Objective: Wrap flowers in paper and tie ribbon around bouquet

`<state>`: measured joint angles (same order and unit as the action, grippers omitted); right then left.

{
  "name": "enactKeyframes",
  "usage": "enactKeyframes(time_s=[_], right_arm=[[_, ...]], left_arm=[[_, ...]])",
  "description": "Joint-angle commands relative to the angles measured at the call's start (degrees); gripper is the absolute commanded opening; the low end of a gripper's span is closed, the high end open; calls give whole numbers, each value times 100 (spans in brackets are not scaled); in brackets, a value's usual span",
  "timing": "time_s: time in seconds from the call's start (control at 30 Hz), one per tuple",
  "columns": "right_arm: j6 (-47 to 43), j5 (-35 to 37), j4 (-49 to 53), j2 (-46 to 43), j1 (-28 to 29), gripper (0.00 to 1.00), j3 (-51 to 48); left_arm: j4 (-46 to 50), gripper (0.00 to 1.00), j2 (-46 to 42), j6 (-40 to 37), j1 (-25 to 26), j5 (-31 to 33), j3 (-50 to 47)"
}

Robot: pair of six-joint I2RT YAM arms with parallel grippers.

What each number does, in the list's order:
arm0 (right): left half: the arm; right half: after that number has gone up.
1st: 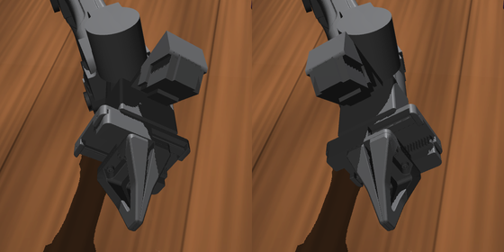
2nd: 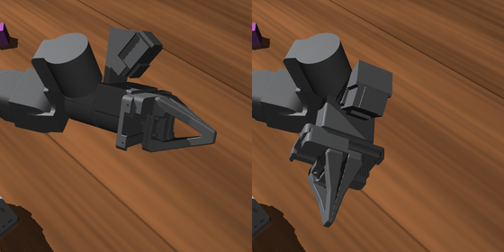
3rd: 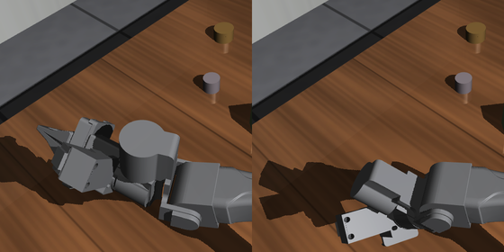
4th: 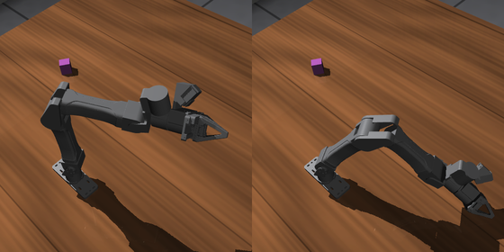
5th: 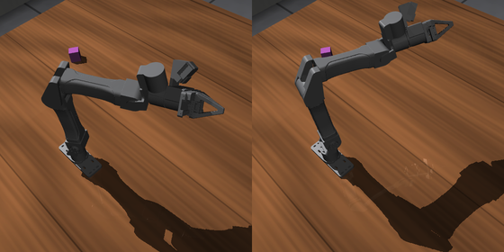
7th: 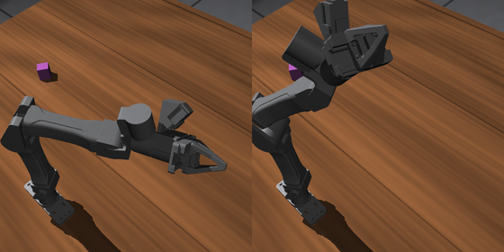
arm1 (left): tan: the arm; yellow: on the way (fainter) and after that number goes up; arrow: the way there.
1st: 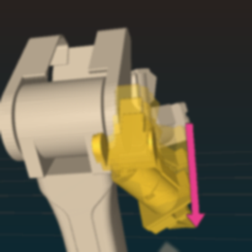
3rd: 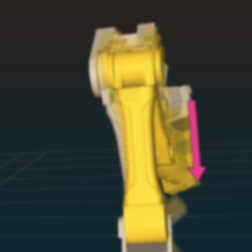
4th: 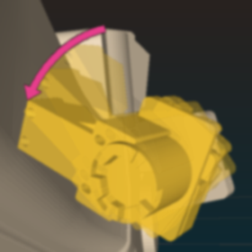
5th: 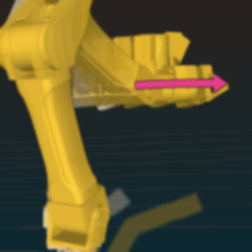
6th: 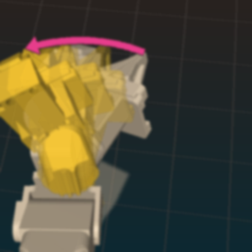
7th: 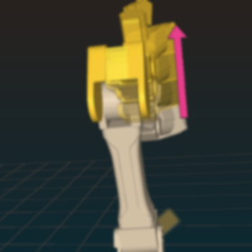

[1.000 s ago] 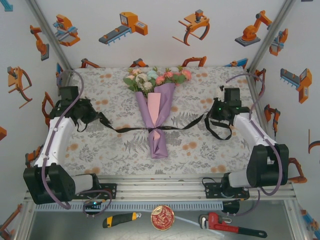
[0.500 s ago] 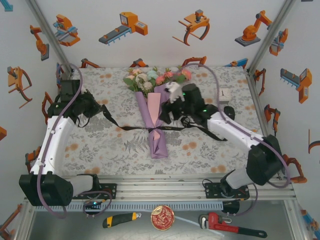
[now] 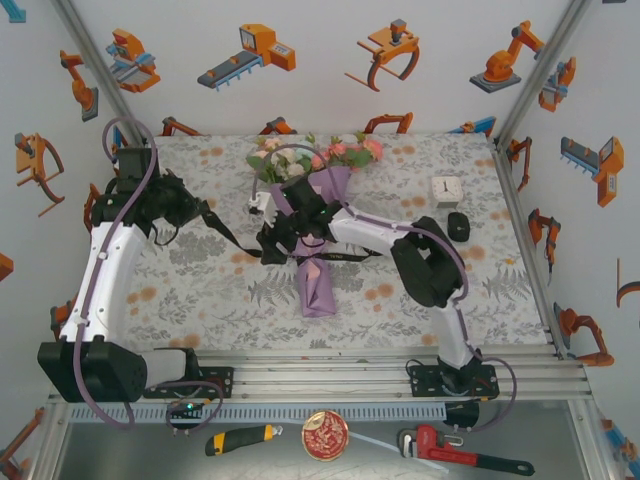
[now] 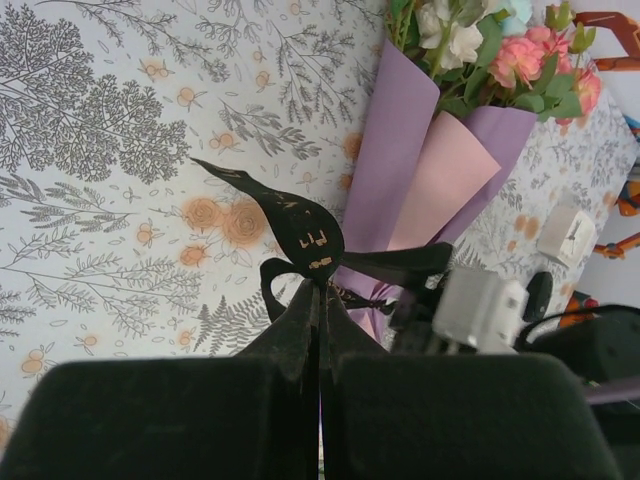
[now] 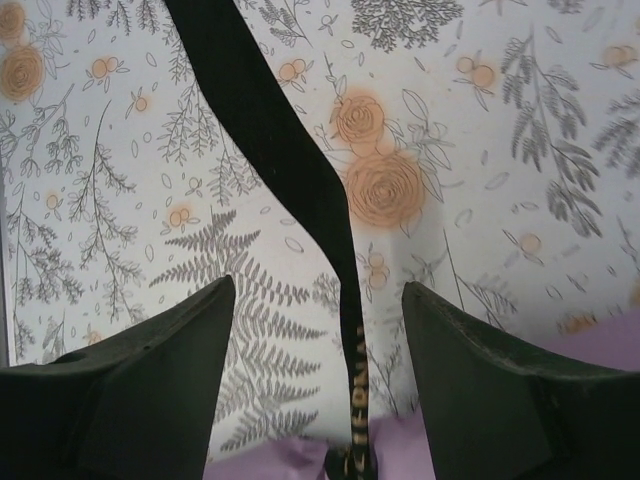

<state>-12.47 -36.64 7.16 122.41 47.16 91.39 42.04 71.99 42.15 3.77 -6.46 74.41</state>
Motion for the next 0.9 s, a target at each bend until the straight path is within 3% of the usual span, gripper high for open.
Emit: enactKeyframes(time_s=[0.0,0.1,0.27,0.57,0.7,0.77,0.83,0.87], right_arm=[[214,-275,27,231,39,58,475],[551,-383,-337,262,22,43,439],[791,-725,-567,170,4,0,353],[1252,-1007,-1157,-632,-140,0,-261],[1572,-1067,-1577,-913,-309,0,-629],[1534,-1006,-1562,-977,-353,0,-729],[1519,-974,-1519,-1008,-384,0,-776],[1517,-961,-1496,-1017,-392,0,-780]], left_arm=[[122,0,47,142,-30,-98,170],[111,0,44,177,-119,-160,139],[-10,0,5,368,-439,-414,-60],[156,0,229,-427,-1019,-255,-579],[-93,1,310,-627,-1096,-569,-917],[-136,16,391,-742,-1089,-686,-1011],[-101,40,448,-1012,-1090,-702,-1016],[-113,44,406,-1152,-1089,-691,-1001]])
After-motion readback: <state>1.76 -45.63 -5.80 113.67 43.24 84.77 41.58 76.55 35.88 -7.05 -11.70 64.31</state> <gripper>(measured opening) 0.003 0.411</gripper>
